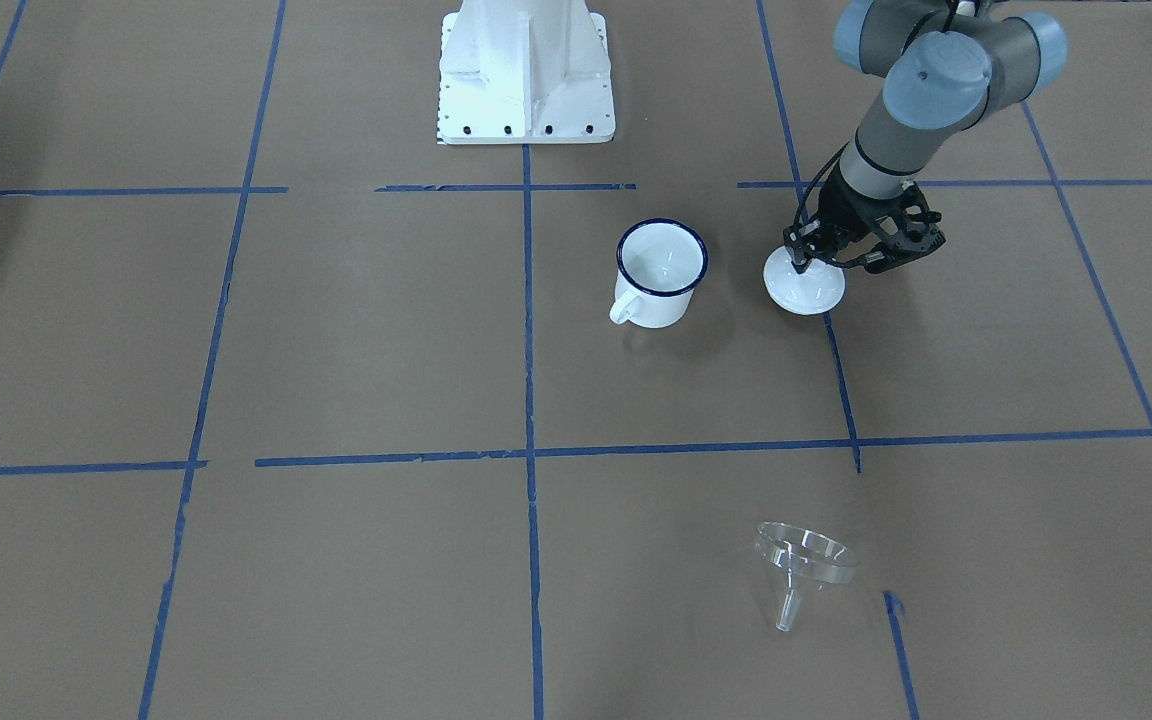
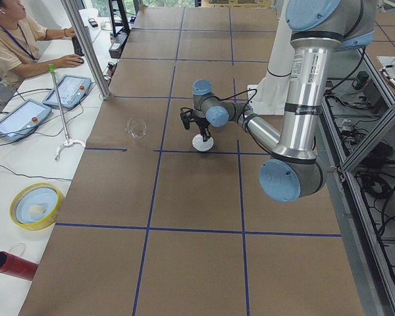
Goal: Place funnel on cup
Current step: 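Lower the lid onto the table beside the mug and open the left gripper, then move the left gripper to the clear glass funnel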
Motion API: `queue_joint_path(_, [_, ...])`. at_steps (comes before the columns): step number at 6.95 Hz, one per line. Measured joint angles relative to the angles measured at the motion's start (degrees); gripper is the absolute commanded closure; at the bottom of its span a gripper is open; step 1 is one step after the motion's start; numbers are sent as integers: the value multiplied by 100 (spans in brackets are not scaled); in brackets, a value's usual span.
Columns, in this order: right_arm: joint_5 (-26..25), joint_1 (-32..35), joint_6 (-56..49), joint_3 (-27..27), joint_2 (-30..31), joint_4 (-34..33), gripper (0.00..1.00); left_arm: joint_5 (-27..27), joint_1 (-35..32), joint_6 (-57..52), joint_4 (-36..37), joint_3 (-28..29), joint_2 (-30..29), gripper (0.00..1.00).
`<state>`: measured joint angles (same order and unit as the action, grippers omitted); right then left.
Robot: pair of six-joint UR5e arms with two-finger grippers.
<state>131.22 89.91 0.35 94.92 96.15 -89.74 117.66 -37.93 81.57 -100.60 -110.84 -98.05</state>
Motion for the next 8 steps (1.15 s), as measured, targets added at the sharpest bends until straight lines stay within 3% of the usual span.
queue_joint_path(4, [0, 0, 0, 0, 0, 0, 0, -14, -86, 63, 0, -76, -194, 0])
queue_joint_path(6, [0, 0, 0, -1, 0, 0, 0, -6, -646, 607, -84, 192, -682, 0])
queue_joint_path(8, [0, 0, 0, -2, 0, 0, 0, -335, -1081, 2077, -1168, 876, -1061, 0])
